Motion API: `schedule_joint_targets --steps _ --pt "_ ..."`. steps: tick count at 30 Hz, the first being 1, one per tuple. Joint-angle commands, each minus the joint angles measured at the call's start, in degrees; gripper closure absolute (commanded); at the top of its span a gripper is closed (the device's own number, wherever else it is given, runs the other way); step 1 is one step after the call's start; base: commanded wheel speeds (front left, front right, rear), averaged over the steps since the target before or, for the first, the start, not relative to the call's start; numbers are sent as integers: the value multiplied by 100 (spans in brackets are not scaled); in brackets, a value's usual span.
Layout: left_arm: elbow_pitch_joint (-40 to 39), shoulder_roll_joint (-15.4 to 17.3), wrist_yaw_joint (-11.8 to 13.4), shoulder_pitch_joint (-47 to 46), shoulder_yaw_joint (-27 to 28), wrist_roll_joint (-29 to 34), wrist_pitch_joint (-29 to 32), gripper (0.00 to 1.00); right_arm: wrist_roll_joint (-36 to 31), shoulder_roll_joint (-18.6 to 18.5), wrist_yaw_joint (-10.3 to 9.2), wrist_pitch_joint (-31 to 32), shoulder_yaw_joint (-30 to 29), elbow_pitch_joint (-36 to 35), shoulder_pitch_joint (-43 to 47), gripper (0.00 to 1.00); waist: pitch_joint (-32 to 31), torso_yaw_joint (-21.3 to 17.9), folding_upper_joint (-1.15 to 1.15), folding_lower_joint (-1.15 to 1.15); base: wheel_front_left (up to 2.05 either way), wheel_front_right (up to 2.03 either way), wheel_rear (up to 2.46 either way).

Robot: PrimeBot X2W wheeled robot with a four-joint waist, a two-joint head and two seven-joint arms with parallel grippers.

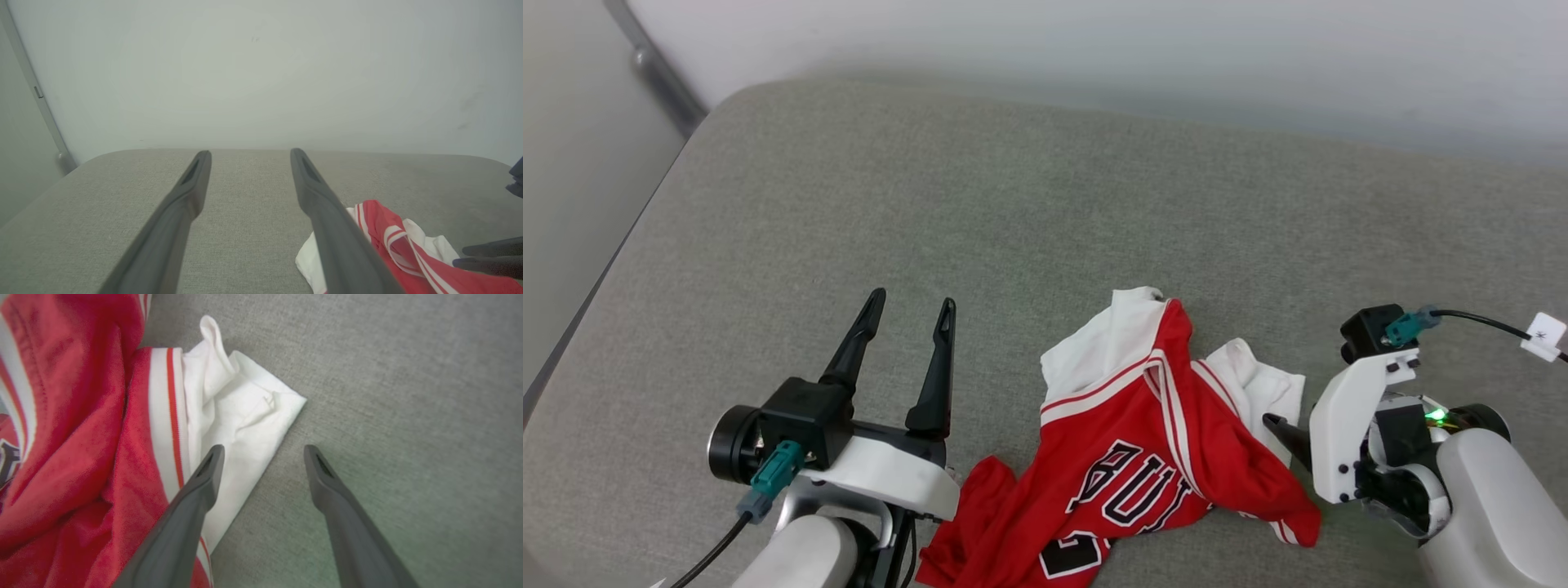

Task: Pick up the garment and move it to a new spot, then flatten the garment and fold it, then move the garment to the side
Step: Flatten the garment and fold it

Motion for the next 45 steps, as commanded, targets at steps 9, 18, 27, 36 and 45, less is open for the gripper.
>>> schedule_joint_targets --steps 9,18,27,36,45 --pt "275 -126 -68 -118 -18 -43 -122 0 378 21 -2 470 730 1131 -239 100 202 137 0 -1 0 0 0" --pt "362 -30 1 100 46 -115 -129 0 345 -233 -3 -186 441 485 -850 100 -58 -213 0 -1 0 0 0" --pt "327 29 80 288 42 -185 -52 0 -56 -425 -3 -259 -1224 -183 -80 100 -258 -643 0 -1 0 0 0" --pt "389 94 112 406 45 -252 16 0 -527 351 -2 -451 -2832 -64 1357 81 -318 -812 0 -1 0 0 0" --pt "365 224 217 574 140 -336 74 0 -733 495 -2 -1933 -2618 -187 1500 0 -434 -916 0 -1 0 0 0"
